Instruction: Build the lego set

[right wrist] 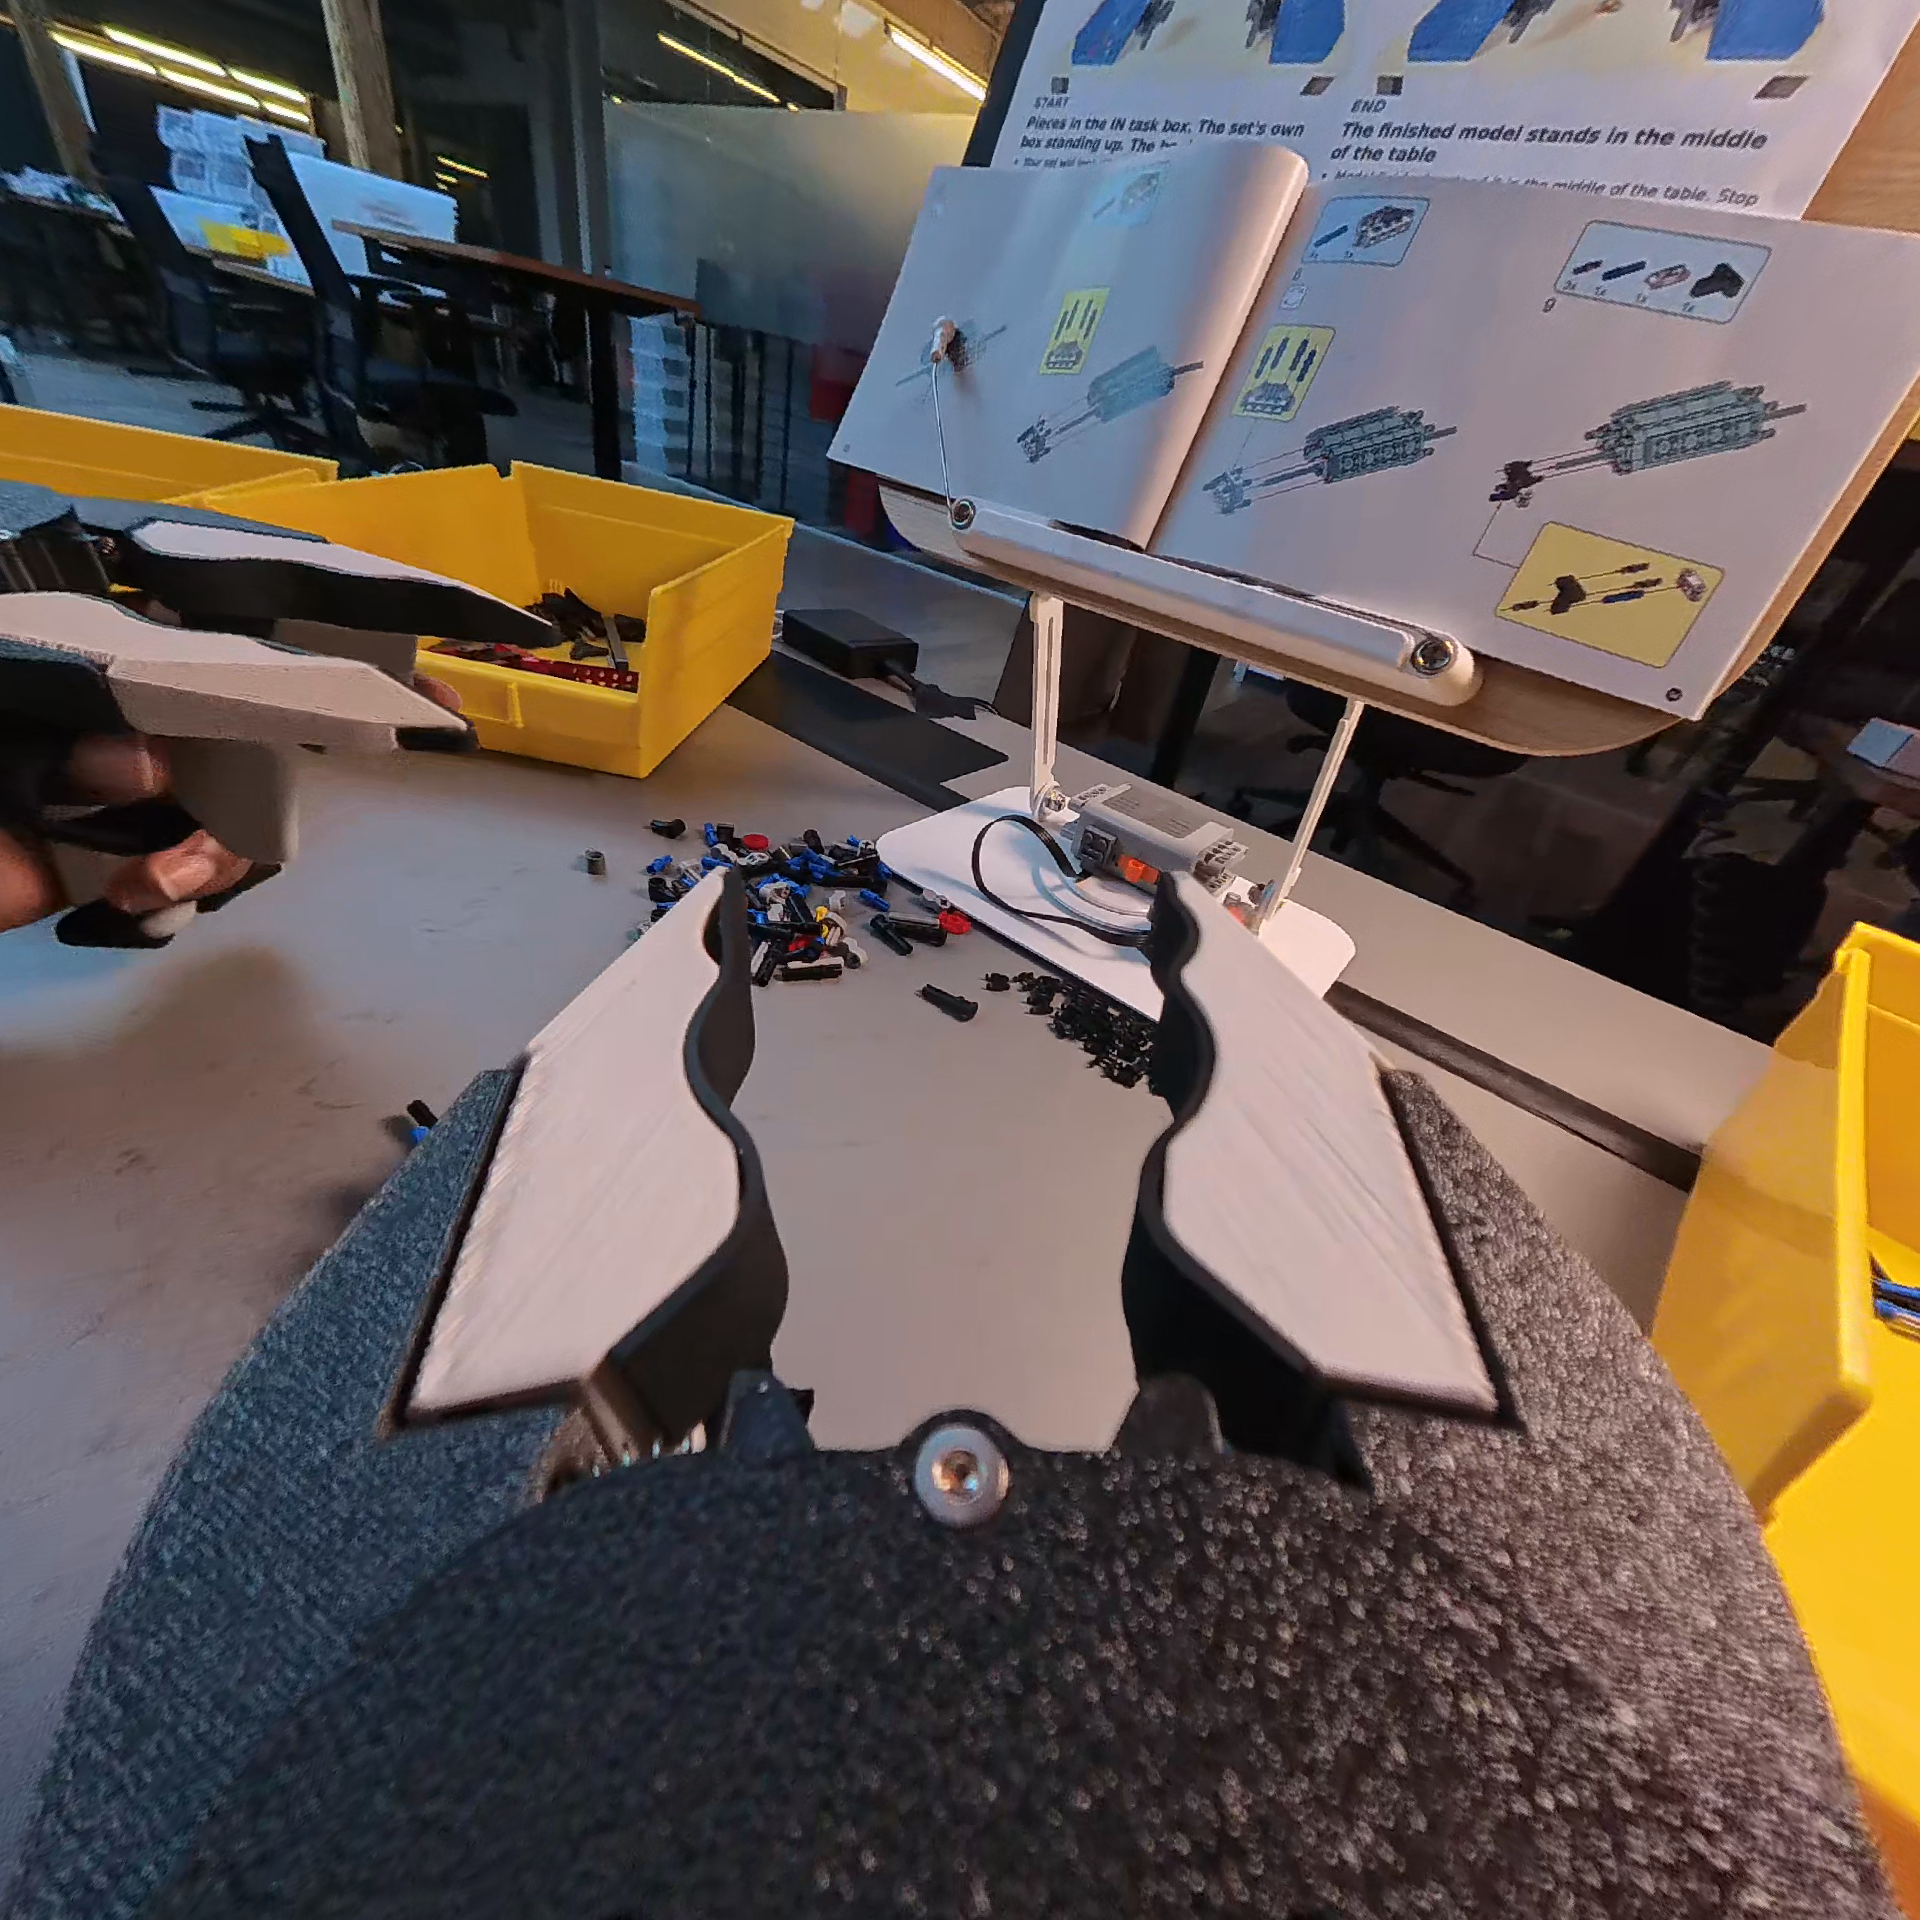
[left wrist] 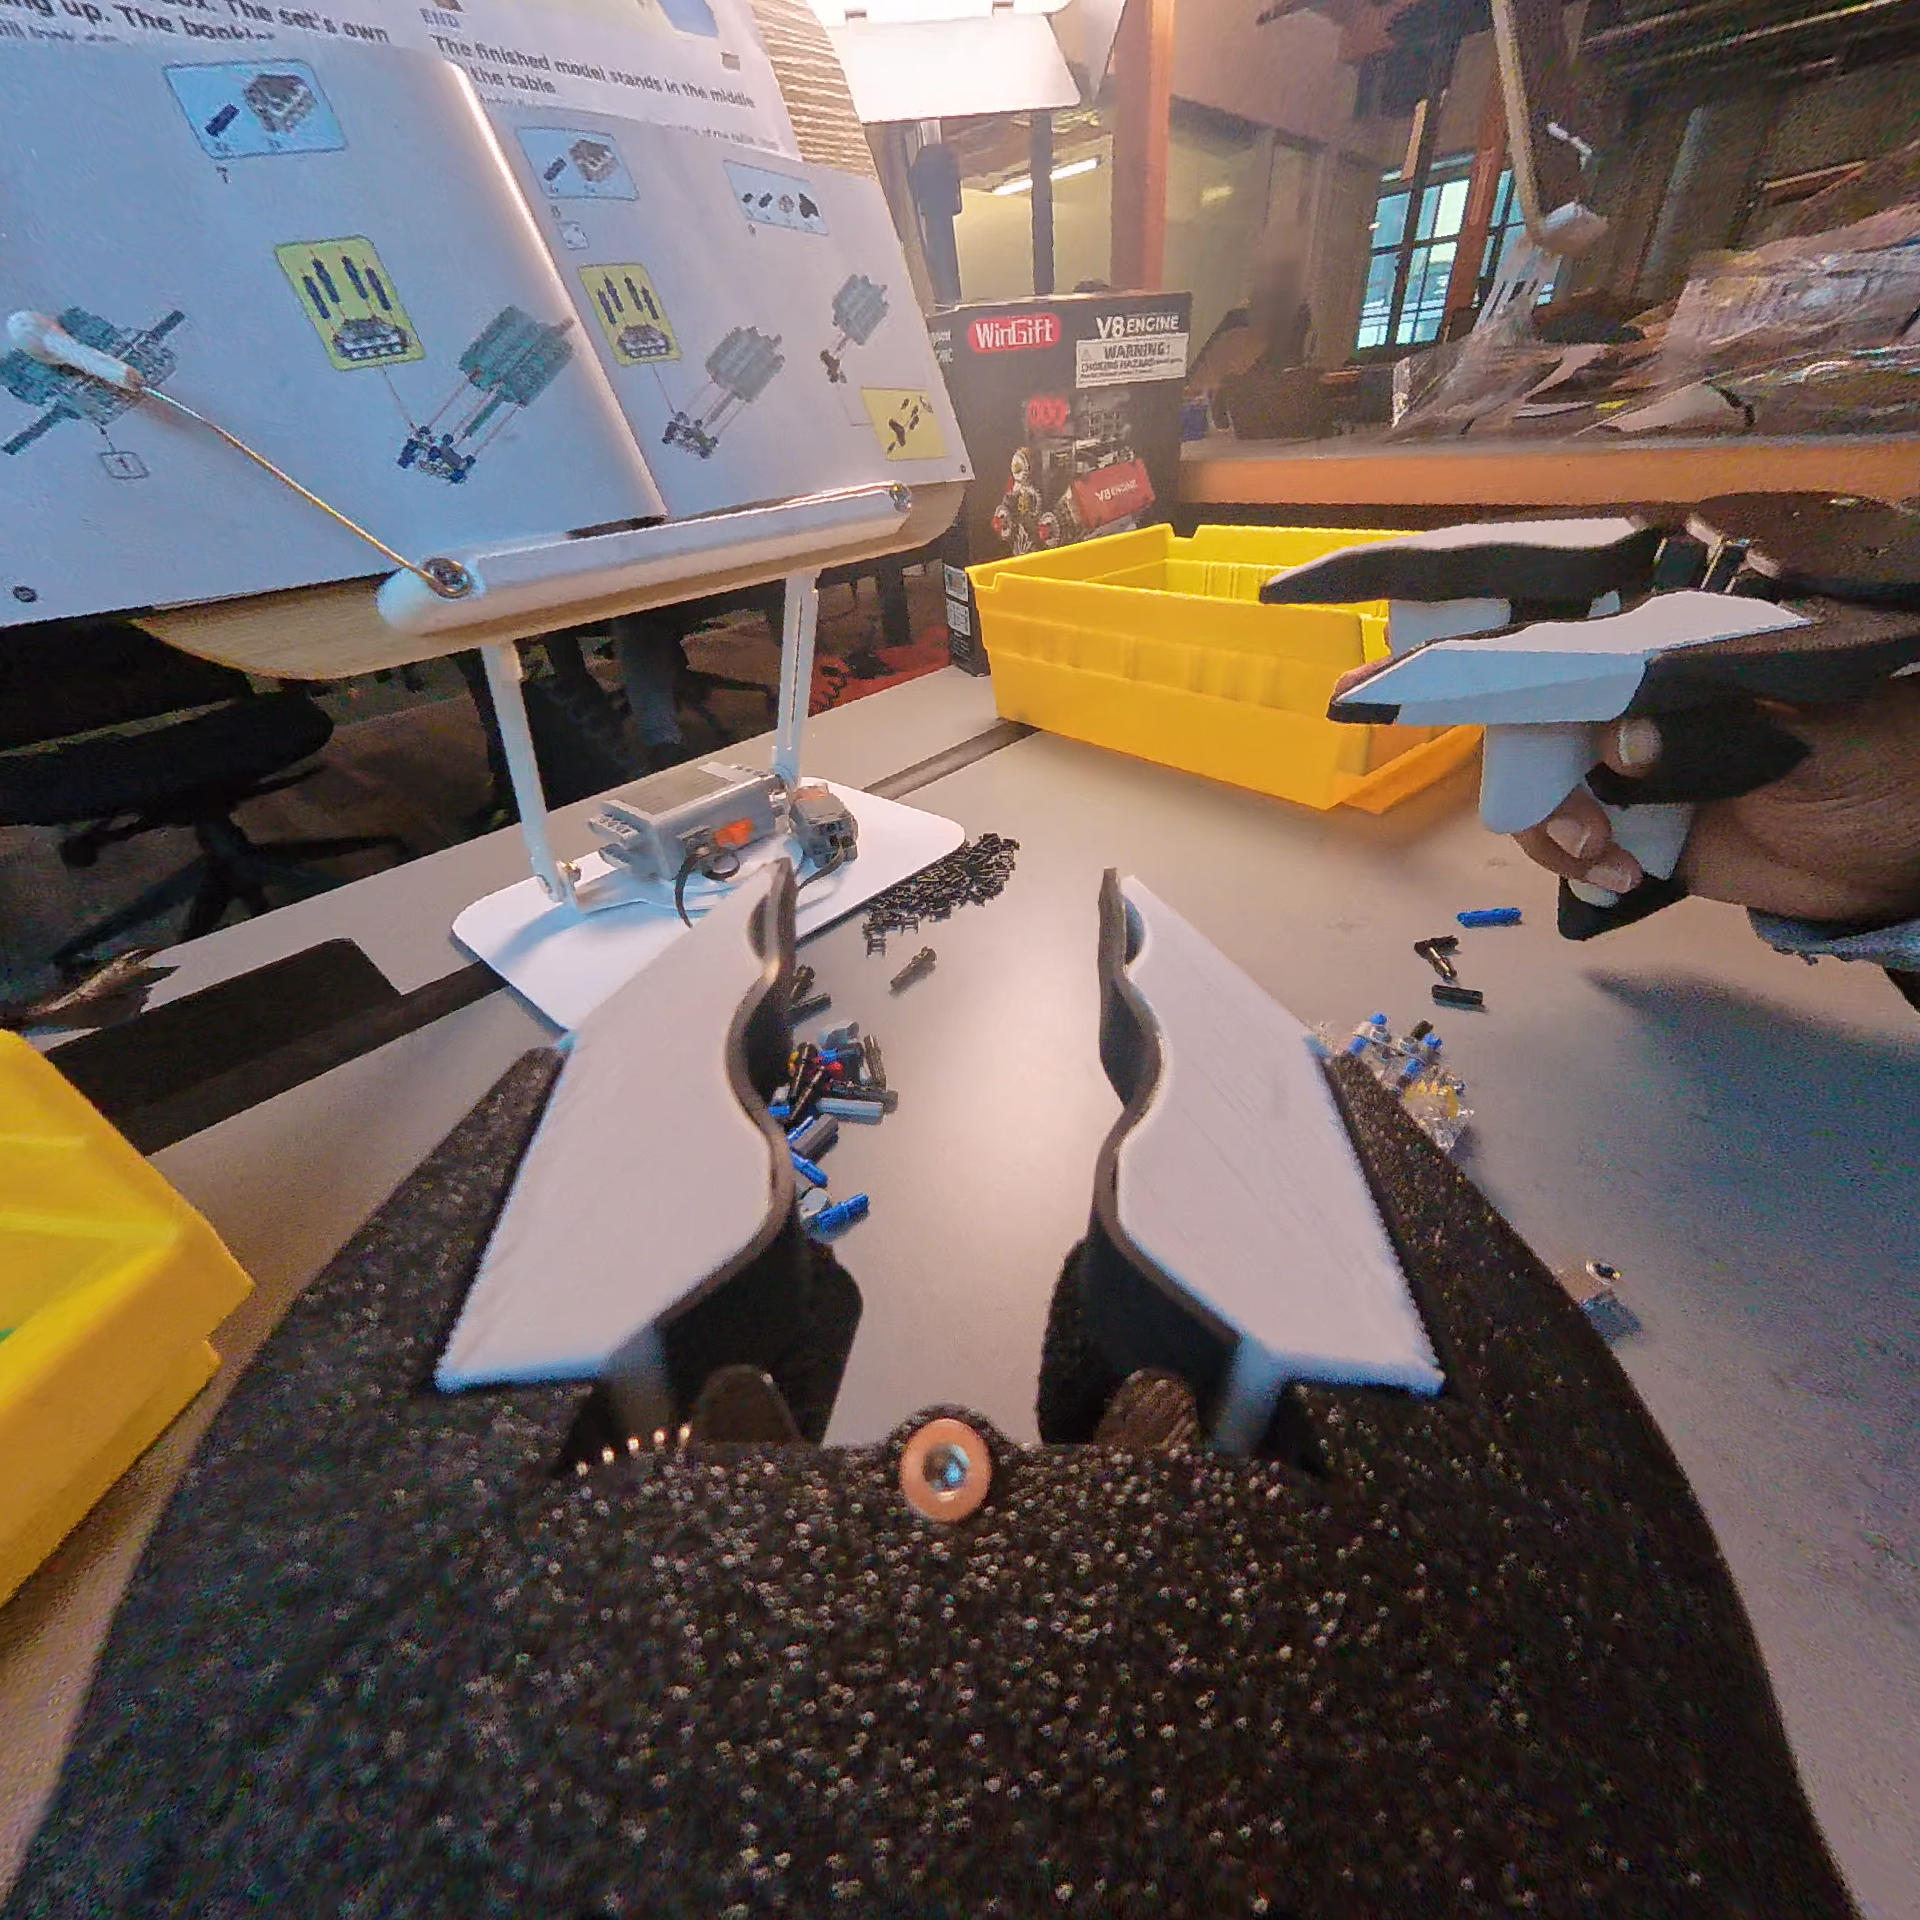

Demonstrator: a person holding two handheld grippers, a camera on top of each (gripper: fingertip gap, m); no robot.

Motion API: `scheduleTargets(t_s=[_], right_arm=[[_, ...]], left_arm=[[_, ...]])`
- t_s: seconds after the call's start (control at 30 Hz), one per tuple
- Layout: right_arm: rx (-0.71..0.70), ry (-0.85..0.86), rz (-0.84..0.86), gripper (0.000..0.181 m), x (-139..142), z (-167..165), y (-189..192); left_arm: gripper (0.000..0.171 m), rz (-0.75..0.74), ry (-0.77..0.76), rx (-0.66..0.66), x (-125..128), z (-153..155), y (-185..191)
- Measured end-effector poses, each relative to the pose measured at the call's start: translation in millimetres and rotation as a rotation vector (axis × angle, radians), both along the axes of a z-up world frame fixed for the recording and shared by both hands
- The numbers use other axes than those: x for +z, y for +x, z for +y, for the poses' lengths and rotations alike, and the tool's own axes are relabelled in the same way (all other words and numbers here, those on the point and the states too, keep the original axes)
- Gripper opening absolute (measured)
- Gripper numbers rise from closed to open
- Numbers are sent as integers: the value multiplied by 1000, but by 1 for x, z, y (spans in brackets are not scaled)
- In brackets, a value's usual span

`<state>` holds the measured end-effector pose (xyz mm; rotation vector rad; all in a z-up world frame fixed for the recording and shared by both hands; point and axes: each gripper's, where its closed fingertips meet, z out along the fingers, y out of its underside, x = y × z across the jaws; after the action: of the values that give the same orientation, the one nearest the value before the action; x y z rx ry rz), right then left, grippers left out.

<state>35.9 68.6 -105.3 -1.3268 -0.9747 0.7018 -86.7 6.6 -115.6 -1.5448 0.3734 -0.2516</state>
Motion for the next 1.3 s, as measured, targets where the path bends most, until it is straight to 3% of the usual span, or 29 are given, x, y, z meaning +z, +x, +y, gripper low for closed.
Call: scheduleTargets(t_s=[0.33,0.63,0.7,0.8,0.9,0.97,1.07,1.17,1.3], right_arm=[[20,-45,20,76,-2,0,2],[41,-97,53,76,-1,1,6],[38,-102,53,76,-1,2,7],[26,-103,53,75,1,5,10],[33,-124,58,74,0,6,11],[45,-141,63,73,-1,5,10],[61,-146,55,72,-2,2,8],[70,-132,40,70,-2,-2,7],[74,-101,16,68,-2,-5,5]], left_arm=[[41,-54,25,77,9,0,-19],[38,-150,111,144,49,-10,-47],[38,-136,141,176,67,-16,-58],[36,-57,224,289,122,-34,-95],[37,69,205,473,171,-52,-163],[37,128,84,546,185,-50,-213],[34,237,-260,586,157,-25,-293],[28,307,-648,529,90,-2,-349],[27,390,-1099,446,-6,8,-382]])
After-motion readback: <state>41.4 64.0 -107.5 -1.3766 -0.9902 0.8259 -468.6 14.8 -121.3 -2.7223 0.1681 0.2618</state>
